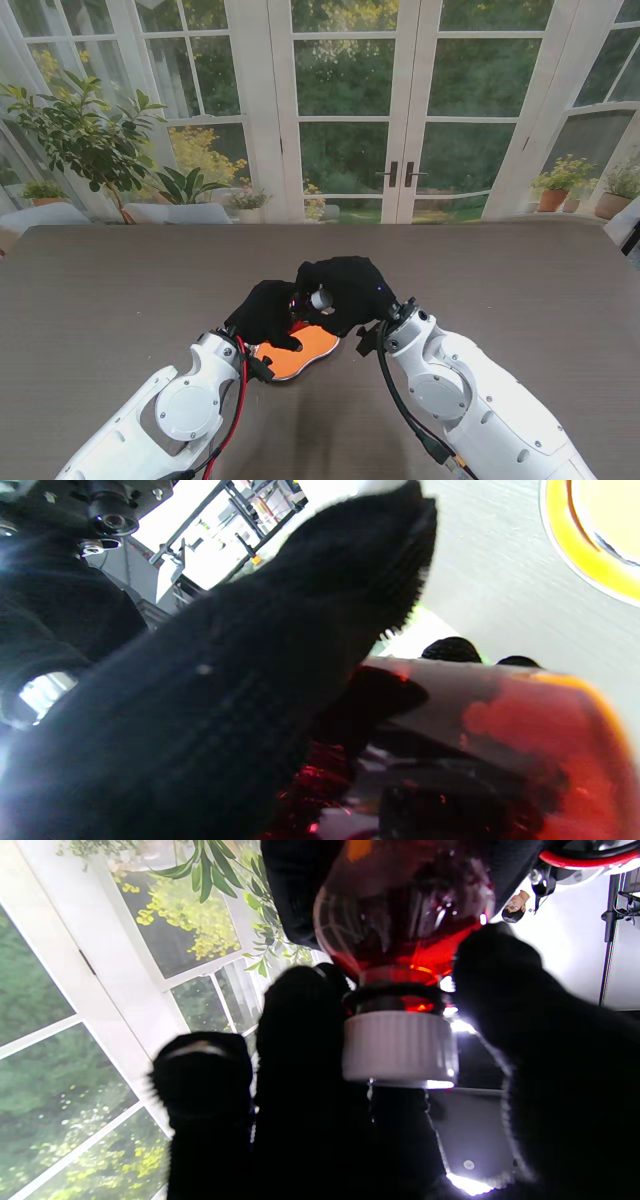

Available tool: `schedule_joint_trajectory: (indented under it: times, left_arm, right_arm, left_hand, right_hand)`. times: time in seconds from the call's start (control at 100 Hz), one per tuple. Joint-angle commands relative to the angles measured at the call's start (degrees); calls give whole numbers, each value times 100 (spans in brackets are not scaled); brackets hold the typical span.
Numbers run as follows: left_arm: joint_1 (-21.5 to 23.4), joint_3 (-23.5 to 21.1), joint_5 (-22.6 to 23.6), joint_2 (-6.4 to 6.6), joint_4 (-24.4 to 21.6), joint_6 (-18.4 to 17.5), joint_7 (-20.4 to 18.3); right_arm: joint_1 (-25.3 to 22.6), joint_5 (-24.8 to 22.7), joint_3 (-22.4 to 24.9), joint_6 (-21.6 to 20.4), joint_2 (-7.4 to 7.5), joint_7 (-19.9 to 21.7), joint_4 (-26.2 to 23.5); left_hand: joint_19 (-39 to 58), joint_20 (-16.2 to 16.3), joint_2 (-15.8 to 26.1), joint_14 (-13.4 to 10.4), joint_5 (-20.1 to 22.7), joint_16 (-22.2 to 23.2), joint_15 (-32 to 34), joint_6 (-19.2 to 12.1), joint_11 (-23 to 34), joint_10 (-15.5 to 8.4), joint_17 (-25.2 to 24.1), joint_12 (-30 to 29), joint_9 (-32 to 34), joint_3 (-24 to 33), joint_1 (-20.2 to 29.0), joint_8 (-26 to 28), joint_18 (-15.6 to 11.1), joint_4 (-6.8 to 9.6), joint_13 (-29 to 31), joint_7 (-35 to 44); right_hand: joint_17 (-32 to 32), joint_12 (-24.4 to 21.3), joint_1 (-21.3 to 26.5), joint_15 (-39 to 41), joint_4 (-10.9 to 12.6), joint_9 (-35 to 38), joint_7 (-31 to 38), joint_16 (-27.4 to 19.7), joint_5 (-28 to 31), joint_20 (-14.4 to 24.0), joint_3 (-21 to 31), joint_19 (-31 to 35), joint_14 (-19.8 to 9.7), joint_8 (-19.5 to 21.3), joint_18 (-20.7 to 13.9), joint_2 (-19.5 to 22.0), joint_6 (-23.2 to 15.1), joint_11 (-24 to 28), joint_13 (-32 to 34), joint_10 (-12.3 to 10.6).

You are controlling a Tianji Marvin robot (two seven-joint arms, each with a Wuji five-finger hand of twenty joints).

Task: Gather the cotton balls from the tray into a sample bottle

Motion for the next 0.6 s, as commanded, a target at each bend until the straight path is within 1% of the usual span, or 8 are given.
schedule_joint_trajectory:
  times: [0.0, 0.16, 0.21, 0.33, 0.35, 0.41, 0.5, 0.59]
  left_arm:
    - [-26, 3, -18, -41, -13, -40, -100]
    - [-35, 14, -23, -47, -1, -46, -86]
    - [-34, 14, -24, -47, 1, -45, -85]
    - [-36, 12, -23, -51, 2, -48, -69]
    - [-38, 13, -22, -52, 4, -50, -65]
    - [-47, 15, -17, -53, 13, -58, -60]
    - [-62, 23, -21, -60, 26, -66, -43]
    - [-77, 31, -24, -65, 41, -81, -27]
  right_arm:
    - [-18, 5, -61, 24, -50, 94, 42]
    - [-6, 27, -95, 35, -56, 88, 100]
    - [-4, 25, -97, 26, -53, 98, 113]
    - [0, 12, -97, 32, -46, 114, 124]
    - [-2, 16, -97, 35, -48, 113, 122]
    - [-1, 45, -107, 34, -62, 87, 138]
    - [13, 61, -136, 55, -81, 15, 175]
    - [32, 74, -153, 43, -84, 16, 217]
  left_hand:
    - [3305, 354, 6294, 296, 504, 380, 2506, -454, 583, 127, 453, 237, 405, 307, 538, 362, 135, 167, 580, 1561]
    - [3305, 354, 6288, 296, 504, 380, 2506, -461, 584, 124, 453, 237, 408, 310, 534, 363, 135, 167, 580, 1563]
    - [3305, 354, 6291, 296, 504, 380, 2506, -455, 584, 130, 453, 237, 409, 312, 536, 362, 135, 167, 580, 1562]
    - [3305, 354, 6290, 296, 504, 380, 2506, -458, 585, 127, 453, 237, 411, 312, 536, 362, 135, 167, 580, 1560]
    - [3305, 354, 6290, 296, 504, 380, 2506, -459, 585, 127, 453, 237, 412, 312, 535, 362, 135, 167, 580, 1560]
    - [3305, 354, 6292, 296, 502, 380, 2506, -450, 585, 126, 453, 237, 412, 310, 536, 362, 135, 167, 580, 1559]
    - [3305, 354, 6289, 296, 507, 380, 2506, -454, 585, 126, 453, 237, 412, 311, 536, 363, 135, 167, 580, 1561]
    - [3305, 354, 6291, 296, 502, 380, 2506, -451, 585, 126, 453, 237, 412, 309, 537, 362, 135, 167, 580, 1558]
  right_hand:
    - [191, 163, 440, 158, -72, 368, 319, 90, -195, -6, 398, 316, -258, -183, -294, 117, 155, 84, 97, -145]
    - [182, 422, 485, 69, -146, 158, 39, 71, -304, -48, 431, 275, -313, 69, -474, -398, 434, 400, 95, -229]
    - [175, 450, 567, 43, -153, -103, -330, -125, -426, -27, 463, 242, -283, 914, -537, -602, 622, 562, 69, -196]
    - [200, 417, 879, 86, -166, -272, -328, -143, -575, 48, 486, 343, -258, 1091, -598, -693, 723, 716, 48, -190]
    - [212, 381, 941, 146, -161, -237, -331, -119, -552, 72, 474, 385, -266, 1010, -604, -667, 700, 740, 48, -184]
    - [254, 332, 1102, 341, -100, -89, 84, -62, -549, 107, 437, 524, -307, 239, -668, -500, 606, 759, 54, -195]
    - [313, 331, 1295, 634, 32, 202, 554, 87, -400, 103, 468, 707, -413, -219, -853, -274, 305, 779, 65, -254]
    - [329, 498, 1380, 817, 107, 261, 753, 234, -338, 95, 497, 760, -449, -356, -998, -96, 41, 828, 70, -301]
